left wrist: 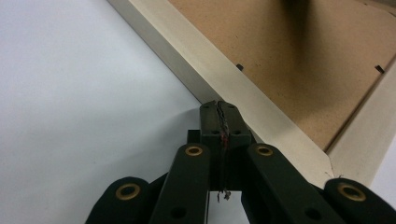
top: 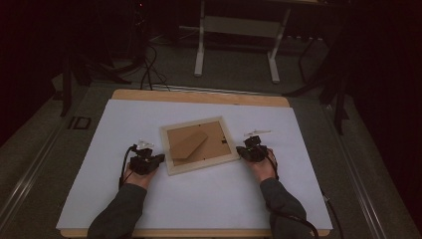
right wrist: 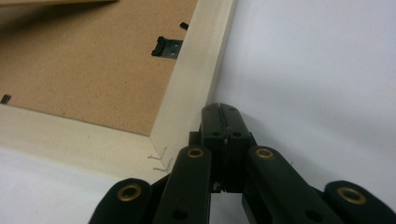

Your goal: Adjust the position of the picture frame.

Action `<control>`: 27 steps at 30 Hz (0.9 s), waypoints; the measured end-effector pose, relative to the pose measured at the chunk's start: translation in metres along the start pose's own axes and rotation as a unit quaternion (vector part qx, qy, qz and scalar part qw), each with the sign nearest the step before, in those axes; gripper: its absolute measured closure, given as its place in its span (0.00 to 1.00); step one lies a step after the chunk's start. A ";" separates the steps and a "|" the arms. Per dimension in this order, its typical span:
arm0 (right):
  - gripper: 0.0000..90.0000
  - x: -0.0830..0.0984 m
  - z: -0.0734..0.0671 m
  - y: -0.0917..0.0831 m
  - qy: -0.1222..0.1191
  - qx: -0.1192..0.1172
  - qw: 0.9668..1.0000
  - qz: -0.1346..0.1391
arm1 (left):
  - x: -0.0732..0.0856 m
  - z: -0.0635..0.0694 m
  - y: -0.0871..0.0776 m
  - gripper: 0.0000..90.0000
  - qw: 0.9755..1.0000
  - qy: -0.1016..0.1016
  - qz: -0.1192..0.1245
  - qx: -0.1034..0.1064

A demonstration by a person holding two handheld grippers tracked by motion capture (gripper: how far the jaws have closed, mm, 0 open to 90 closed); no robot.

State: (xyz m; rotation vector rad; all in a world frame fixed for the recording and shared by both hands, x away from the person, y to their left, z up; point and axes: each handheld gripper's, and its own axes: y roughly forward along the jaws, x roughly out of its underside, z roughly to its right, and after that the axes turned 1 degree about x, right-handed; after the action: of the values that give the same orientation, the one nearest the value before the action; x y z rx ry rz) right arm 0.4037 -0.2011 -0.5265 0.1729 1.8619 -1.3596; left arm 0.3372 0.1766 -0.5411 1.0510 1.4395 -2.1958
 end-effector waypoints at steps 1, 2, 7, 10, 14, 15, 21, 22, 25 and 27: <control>1.00 0.001 -0.001 -0.001 0.000 -0.001 1.000 -0.001 | -0.001 0.000 0.000 1.00 1.000 0.000 -0.001 -0.001; 1.00 0.003 -0.001 -0.002 0.000 -0.002 1.000 0.000 | -0.001 -0.001 0.001 1.00 1.000 -0.001 -0.001 -0.001; 1.00 0.010 -0.004 -0.008 -0.003 -0.006 1.000 0.001 | -0.003 -0.001 0.002 1.00 1.000 0.001 -0.002 -0.003; 1.00 0.015 -0.007 -0.012 -0.003 -0.004 1.000 0.001 | -0.005 -0.001 0.003 1.00 1.000 0.001 -0.004 -0.004; 1.00 0.020 -0.009 -0.016 -0.004 -0.006 1.000 0.004 | -0.006 0.000 0.004 1.00 1.000 0.004 -0.005 -0.005; 1.00 0.021 -0.009 -0.016 -0.003 -0.007 1.000 0.005 | -0.007 -0.001 0.005 1.00 1.000 0.004 -0.005 -0.005; 1.00 0.029 -0.012 -0.021 0.001 -0.009 1.000 0.012 | -0.008 -0.003 0.007 1.00 1.000 -0.001 -0.004 0.001; 1.00 0.031 -0.013 -0.022 0.002 -0.009 1.000 0.013 | -0.008 -0.003 0.007 1.00 1.000 -0.001 -0.004 0.001; 1.00 0.034 -0.014 -0.024 0.001 -0.011 1.000 0.015 | -0.009 -0.005 0.008 1.00 1.000 -0.004 -0.003 0.004; 1.00 0.036 -0.016 -0.026 0.000 -0.013 1.000 0.016 | -0.010 -0.007 0.008 1.00 1.000 -0.007 -0.003 0.008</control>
State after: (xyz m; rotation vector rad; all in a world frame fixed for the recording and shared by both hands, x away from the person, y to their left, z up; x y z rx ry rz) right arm 0.3580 -0.2104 -0.5301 0.1885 1.8675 -1.3118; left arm 0.3518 0.1773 -0.5409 1.0364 1.4224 -2.2188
